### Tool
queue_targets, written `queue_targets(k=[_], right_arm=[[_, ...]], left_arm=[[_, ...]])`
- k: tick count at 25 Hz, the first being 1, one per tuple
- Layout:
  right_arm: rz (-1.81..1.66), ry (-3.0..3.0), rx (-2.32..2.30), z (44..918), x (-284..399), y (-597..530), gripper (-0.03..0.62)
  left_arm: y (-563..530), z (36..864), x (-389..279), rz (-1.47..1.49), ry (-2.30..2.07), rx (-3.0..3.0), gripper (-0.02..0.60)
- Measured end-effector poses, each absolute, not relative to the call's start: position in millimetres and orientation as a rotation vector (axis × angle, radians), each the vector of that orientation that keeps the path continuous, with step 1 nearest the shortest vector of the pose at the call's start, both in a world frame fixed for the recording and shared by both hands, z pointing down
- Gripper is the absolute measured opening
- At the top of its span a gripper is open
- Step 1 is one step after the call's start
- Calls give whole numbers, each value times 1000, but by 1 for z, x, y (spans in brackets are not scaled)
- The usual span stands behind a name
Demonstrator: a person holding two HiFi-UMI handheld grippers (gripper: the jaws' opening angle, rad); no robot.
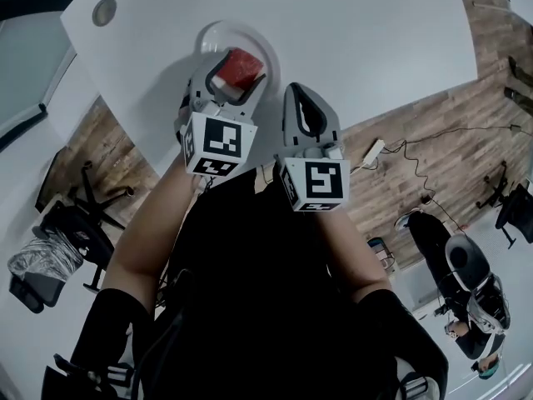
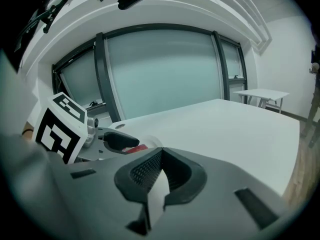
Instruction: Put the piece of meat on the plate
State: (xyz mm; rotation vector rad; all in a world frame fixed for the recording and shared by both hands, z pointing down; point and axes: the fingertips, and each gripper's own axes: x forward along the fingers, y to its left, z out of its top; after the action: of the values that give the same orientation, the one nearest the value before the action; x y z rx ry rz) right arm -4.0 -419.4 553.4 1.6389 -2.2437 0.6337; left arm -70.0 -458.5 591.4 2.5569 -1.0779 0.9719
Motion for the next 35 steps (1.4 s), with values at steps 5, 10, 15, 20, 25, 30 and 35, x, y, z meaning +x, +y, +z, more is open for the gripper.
queue_targets(k=[5, 10, 15, 20, 25, 30, 35], right_arm=[[627, -2229, 1658, 550, -3, -417, 3], [588, -2239, 1672, 535, -2, -414, 3], [516, -2299, 1650, 508, -11, -414, 3], [383, -2424, 1579, 468, -19, -416, 3], [273, -2550, 1457, 428, -27, -401, 3], [191, -2650, 1406, 389, -21, -377, 3], [90, -2735, 1336, 360, -16, -357, 3]], left_arm=[[-461, 589, -69, 948, -1083, 2581, 295], [-456, 565, -70, 822, -1113, 2607, 295], [-448, 513, -83, 629, -1345, 2648, 48], [-438, 467, -86, 494, -1457, 2678, 3], [-414, 425, -80, 393, -1499, 2691, 3], [-381, 391, -69, 314, -1552, 2674, 3], [-352, 361, -53, 256, -1591, 2680, 3]])
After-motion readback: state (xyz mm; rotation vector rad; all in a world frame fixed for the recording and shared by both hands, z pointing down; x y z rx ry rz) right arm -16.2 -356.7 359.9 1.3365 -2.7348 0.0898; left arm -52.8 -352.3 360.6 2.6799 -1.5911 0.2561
